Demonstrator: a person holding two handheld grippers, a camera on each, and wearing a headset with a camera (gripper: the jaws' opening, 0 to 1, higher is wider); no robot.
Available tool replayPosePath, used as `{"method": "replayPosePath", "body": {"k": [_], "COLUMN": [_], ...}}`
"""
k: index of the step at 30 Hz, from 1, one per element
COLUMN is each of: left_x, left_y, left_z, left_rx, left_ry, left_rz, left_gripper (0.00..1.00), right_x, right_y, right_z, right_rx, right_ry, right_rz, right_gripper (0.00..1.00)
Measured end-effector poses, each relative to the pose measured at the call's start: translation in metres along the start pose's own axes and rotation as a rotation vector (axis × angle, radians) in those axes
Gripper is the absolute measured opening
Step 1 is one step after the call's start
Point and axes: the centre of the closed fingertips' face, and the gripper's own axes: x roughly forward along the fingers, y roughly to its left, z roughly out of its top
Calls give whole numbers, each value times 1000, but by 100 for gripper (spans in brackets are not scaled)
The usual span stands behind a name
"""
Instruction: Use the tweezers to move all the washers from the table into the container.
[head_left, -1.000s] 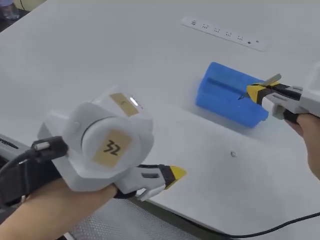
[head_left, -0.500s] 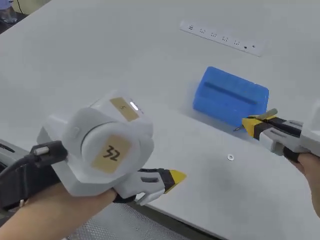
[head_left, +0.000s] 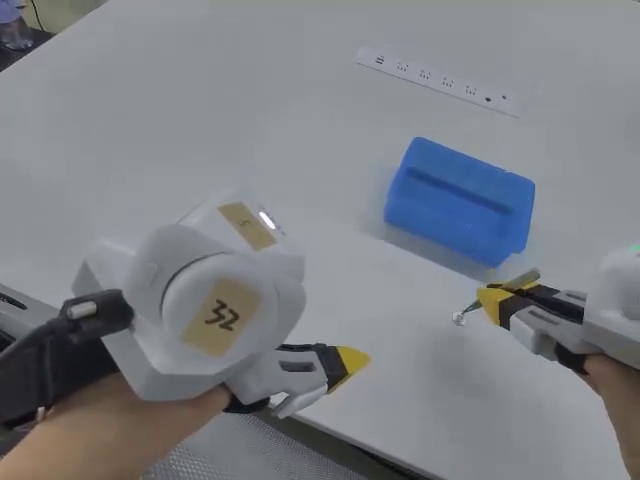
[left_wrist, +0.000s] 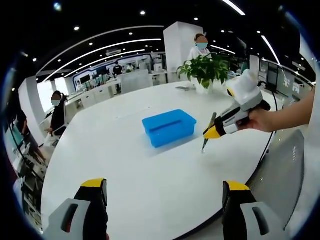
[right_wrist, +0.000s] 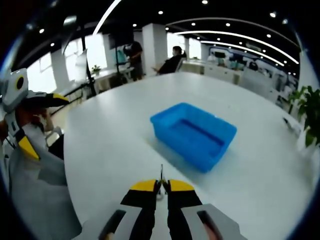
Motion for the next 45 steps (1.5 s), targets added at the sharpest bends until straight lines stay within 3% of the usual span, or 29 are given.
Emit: {"method": "replayPosePath", "body": {"k": [13,19,33,45], "left_x": [-1,-1,-5,-8], "left_y": [-1,-2,-2,2], "left_z": [-2,-1,0,3], "left_rx": [-4,-1,0,6], "left_ry": [4,0,-3,-12], "left_rz": [2,1,3,15], "left_gripper": [98,98,98,98], "right_x": [0,0,-11,-16], "right_y": [-1,4,9,-4], "right_z": [-4,-4,32,59], "right_rx": [3,-96,-102,-103], "right_ry": [6,26,-34,-83], "right_rz": [-4,-13,9,-13], "right_gripper": [3,3,2,2]}}
